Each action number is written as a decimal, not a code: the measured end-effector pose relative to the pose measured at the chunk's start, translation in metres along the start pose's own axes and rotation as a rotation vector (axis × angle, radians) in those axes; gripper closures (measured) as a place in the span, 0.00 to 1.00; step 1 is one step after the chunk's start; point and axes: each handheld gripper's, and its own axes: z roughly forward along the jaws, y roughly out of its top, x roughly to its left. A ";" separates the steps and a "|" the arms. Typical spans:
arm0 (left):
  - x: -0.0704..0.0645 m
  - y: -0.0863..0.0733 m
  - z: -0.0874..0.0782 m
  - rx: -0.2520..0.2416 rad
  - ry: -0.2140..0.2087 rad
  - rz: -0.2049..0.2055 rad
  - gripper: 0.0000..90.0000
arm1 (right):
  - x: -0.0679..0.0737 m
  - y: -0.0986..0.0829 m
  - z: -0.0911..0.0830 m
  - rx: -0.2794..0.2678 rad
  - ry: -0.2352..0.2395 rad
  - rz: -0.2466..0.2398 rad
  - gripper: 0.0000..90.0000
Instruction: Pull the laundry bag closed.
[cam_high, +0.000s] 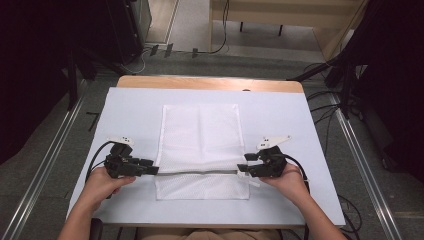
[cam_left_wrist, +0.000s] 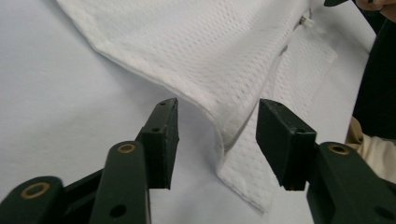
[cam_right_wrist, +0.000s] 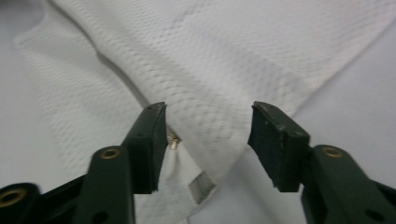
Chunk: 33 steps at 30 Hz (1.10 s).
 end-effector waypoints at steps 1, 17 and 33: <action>0.000 0.000 -0.001 -0.017 0.009 0.002 0.51 | -0.002 -0.001 0.000 -0.003 -0.006 0.024 0.47; 0.017 -0.004 -0.016 -0.112 0.246 -0.072 0.40 | -0.040 -0.013 -0.009 -0.087 -0.151 0.170 0.32; 0.025 -0.006 -0.019 -0.134 0.325 -0.098 0.34 | -0.057 -0.021 -0.011 -0.073 -0.270 0.191 0.25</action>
